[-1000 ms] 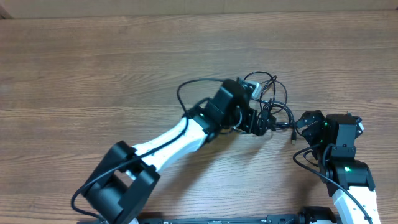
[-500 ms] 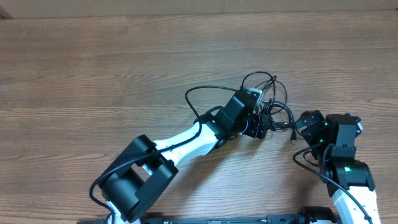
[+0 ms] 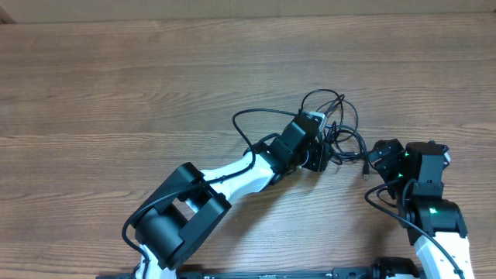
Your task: Untangle cables
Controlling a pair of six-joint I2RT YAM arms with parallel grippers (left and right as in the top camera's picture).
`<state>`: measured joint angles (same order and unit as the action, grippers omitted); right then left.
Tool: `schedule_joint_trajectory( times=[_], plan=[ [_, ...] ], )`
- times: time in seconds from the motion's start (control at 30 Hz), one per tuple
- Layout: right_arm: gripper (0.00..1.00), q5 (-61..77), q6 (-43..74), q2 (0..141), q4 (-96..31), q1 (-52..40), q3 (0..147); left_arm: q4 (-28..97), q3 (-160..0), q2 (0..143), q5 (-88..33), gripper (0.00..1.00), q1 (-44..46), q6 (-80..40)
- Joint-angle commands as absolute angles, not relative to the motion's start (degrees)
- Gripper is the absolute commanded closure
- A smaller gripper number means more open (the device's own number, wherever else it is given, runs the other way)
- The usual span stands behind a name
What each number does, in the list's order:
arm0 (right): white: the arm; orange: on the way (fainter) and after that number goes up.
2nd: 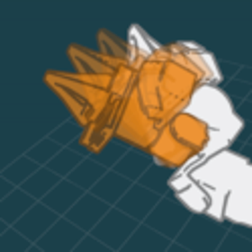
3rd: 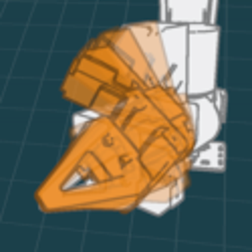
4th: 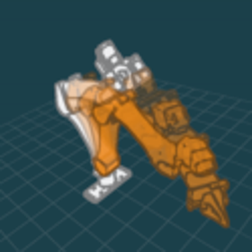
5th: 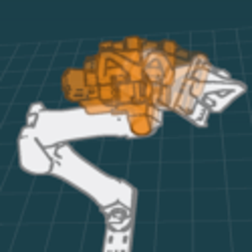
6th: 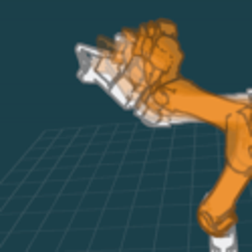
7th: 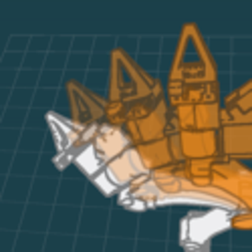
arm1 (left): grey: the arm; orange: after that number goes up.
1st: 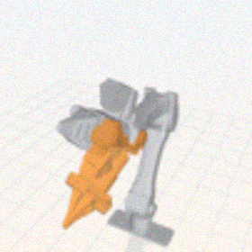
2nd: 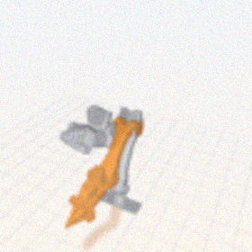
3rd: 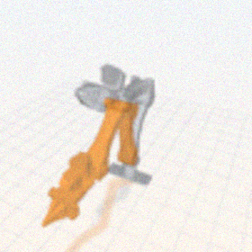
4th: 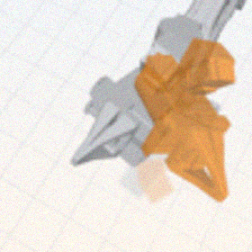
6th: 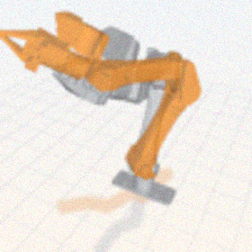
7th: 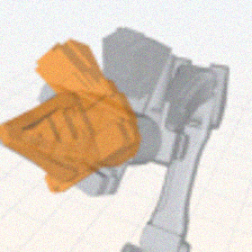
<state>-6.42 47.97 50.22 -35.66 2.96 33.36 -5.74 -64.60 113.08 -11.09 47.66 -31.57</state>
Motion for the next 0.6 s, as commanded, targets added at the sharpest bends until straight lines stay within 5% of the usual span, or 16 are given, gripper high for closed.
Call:
schedule_joint_trajectory(
  times=[0.0, 0.17, 0.3, 0.57],
  plan=[
    [0.11, -6.24, 48.18, 50.17, -35.53, 3.18, 33.85, -5.08, -65.41, 114.13, -10.35, 0.50, 48.07, -31.29],
    [0.12, -5.61, 48.18, 50.17, -35.53, 3.18, 33.85, -4.25, -65.41, 114.13, -10.50, 0.55, 48.10, -31.27],
    [0.14, -5.61, 48.18, 50.17, -35.70, 3.18, 33.85, -2.07, -65.41, 114.13, -10.50, 0.95, 48.07, -30.74],
    [0.16, -4.78, 43.27, 50.17, -36.12, 3.18, 33.85, -1.41, -65.41, 108.84, -14.98, 0.96, 47.86, -22.33]
  ],
)
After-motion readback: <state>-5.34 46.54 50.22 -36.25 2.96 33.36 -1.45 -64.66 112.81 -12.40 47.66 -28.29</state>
